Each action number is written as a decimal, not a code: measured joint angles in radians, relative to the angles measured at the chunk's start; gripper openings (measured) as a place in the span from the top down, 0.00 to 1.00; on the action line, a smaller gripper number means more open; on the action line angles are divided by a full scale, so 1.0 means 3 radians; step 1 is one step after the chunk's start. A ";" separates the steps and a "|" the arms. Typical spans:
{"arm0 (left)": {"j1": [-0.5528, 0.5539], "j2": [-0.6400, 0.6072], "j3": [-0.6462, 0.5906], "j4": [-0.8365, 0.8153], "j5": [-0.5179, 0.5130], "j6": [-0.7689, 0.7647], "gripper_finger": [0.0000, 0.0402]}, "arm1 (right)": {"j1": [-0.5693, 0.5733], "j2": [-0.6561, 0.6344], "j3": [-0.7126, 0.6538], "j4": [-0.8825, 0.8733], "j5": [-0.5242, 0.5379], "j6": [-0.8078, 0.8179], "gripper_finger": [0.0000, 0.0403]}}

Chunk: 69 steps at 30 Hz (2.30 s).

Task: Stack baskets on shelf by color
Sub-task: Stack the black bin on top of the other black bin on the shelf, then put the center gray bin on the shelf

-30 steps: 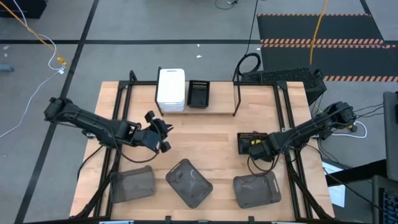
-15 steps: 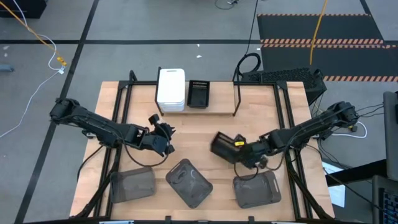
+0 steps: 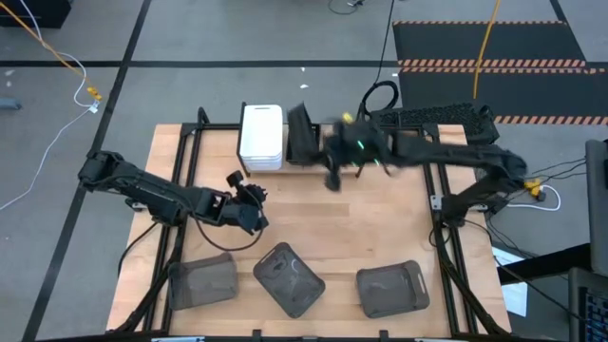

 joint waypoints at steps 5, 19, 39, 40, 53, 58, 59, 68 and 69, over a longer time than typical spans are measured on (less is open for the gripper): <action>0.0067 0.0000 0.0000 -0.0083 0.0003 -0.0026 0.86 | -0.0353 0.0630 0.0657 -0.0497 -0.0077 0.0086 1.00; 0.0066 0.0000 0.0000 -0.0551 -0.0022 -0.0406 0.86 | -0.0499 0.1197 0.0837 -0.1061 0.0244 -0.0358 1.00; 0.0070 -0.0001 0.0000 -0.0519 -0.0084 -0.0476 0.86 | -0.0476 0.1199 0.0837 -0.1168 0.0545 -0.0610 0.85; 0.0070 -0.0001 0.0000 -0.0518 -0.0094 -0.0476 0.86 | -0.0476 0.1199 0.0837 -0.1137 0.0544 -0.0610 0.81; 0.0069 -0.0001 0.0000 -0.0623 -0.0141 -0.0569 0.86 | -0.0447 0.1195 0.0722 -0.0891 0.0617 -0.0425 0.52; 0.0069 -0.0001 0.0000 -0.0785 -0.0141 -0.0738 0.86 | -0.0320 0.0981 0.0410 -0.0916 0.0251 -0.0316 0.58; 0.0069 -0.0001 0.0000 -0.0809 -0.0141 -0.0756 0.86 | -0.0287 0.0899 0.0339 -0.0861 0.0032 -0.0316 0.59; 0.0064 -0.0004 0.0001 -0.0827 -0.0141 -0.0843 0.86 | 0.0471 0.0546 -0.0408 -0.0449 -0.0782 -0.0099 0.58; 0.0064 -0.0004 0.0001 -0.0808 -0.0141 -0.0846 0.86 | 0.0607 0.0547 -0.0450 -0.0468 -0.0773 -0.0123 0.58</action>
